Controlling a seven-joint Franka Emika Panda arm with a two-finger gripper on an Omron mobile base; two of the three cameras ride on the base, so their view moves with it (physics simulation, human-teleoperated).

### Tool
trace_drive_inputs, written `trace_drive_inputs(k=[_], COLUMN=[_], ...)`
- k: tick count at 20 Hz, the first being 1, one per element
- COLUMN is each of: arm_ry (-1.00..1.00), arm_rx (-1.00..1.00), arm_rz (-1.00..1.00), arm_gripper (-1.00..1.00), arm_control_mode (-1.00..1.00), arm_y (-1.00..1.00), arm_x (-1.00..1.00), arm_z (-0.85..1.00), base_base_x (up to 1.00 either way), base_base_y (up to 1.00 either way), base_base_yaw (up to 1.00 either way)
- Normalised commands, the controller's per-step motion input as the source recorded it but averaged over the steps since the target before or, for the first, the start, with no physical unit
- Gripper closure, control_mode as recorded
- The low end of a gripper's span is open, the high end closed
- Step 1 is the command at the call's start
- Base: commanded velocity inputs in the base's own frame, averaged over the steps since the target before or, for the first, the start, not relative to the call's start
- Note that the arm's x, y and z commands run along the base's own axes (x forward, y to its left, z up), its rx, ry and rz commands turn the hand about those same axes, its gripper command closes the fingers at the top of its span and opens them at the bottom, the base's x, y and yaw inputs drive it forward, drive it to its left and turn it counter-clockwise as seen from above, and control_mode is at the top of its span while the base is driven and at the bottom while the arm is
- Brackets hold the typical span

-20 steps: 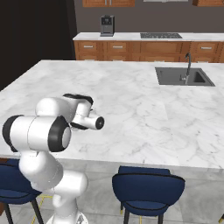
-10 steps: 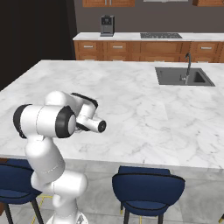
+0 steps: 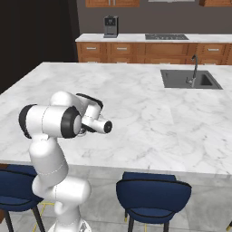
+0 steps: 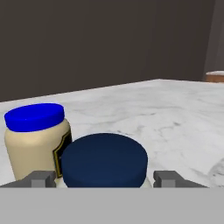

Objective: The dining table condiment station is running low on mayonnaise. Refill the condiment station by opening the cabinet and taking the mayonnaise from the cabinet and placing it on the dining table.

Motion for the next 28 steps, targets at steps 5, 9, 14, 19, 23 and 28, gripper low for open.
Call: trace_drive_inputs(k=[5, 9, 14, 19, 23, 28], arm_ry=[0.0, 0.0, -0.03, -0.08, -0.09, -0.22], arm_rx=[0.0, 0.0, 0.0, 0.0, 0.0, 0.0], arm_rz=[0.0, 0.0, 0.0, 0.0, 0.0, 0.0], arm_gripper=[-1.0, -1.0, -1.0, -1.0, -1.0, -1.0], arm_control_mode=[-1.0, -1.0, -1.0, -1.0, -1.0, -1.0], arm_y=[0.04, 0.0, 0.0, 0.0, -0.03, -0.05], arm_x=[0.02, -0.03, -0.16, -0.24, -0.31, -0.55], arm_z=[-0.26, -0.07, 0.0, 0.0, 0.13, 0.81], base_base_x=[0.0, 0.0, 0.0, 0.0, 0.0, 0.0], base_base_y=[0.0, 0.0, 0.0, 0.0, 0.0, 0.0], base_base_yaw=[0.0, 0.0, 0.0, 0.0, 0.0, 0.0])
